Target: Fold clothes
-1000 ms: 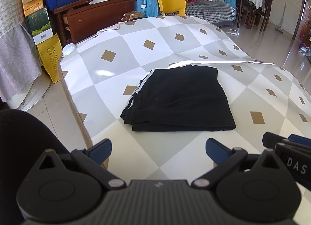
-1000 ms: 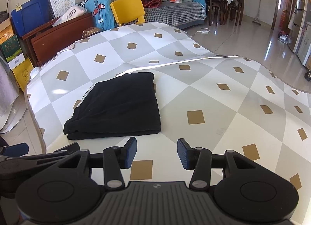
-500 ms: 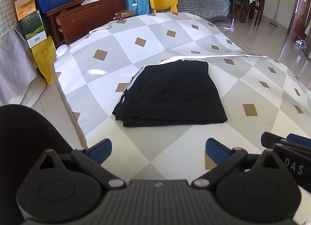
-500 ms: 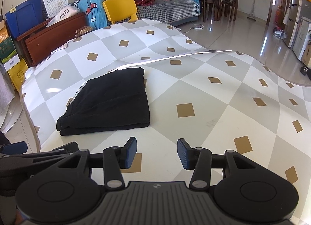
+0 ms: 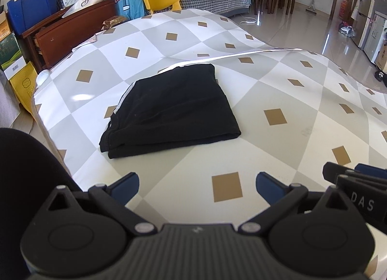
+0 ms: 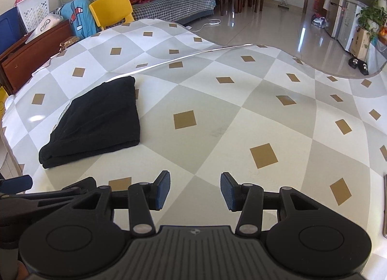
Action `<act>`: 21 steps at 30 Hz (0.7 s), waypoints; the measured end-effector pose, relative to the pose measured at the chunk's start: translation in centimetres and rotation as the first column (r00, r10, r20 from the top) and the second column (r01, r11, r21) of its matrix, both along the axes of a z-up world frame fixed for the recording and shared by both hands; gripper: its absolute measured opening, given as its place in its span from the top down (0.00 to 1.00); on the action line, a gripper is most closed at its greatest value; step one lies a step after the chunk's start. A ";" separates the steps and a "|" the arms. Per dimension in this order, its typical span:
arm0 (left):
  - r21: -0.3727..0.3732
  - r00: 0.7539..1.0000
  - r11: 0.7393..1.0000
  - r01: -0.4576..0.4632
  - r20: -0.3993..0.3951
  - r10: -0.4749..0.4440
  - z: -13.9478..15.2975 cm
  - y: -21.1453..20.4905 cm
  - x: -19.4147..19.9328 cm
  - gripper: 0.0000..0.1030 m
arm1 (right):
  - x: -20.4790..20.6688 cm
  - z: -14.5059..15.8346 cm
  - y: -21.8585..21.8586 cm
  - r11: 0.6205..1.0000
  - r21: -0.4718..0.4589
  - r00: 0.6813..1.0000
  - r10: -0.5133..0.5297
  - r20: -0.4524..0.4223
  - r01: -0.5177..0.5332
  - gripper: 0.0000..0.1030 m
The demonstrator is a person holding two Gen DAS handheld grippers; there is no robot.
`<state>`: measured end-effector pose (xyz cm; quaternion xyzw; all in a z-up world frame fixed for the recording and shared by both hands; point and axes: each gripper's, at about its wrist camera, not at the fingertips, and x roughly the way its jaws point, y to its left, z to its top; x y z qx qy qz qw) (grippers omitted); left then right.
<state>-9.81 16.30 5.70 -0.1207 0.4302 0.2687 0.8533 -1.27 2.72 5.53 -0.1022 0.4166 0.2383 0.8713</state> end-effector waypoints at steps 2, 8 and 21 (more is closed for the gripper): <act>-0.003 1.000 1.000 0.025 -0.010 -0.025 -0.4 -0.7 0.6 0.00 | 0.2 -0.3 -0.7 1.000 -0.009 1.000 -0.023 -0.006 0.023 0.56; 0.000 0.994 0.994 0.106 -0.027 -0.106 -1.5 -2.8 2.0 0.00 | 0.5 -1.3 -2.9 0.995 -0.037 0.996 -0.093 -0.015 0.092 0.56; -0.047 0.959 0.960 0.275 -0.052 -0.278 -3.7 -6.8 4.9 0.00 | 1.0 -2.7 -8.0 0.963 -0.052 0.964 -0.264 -0.020 0.263 0.56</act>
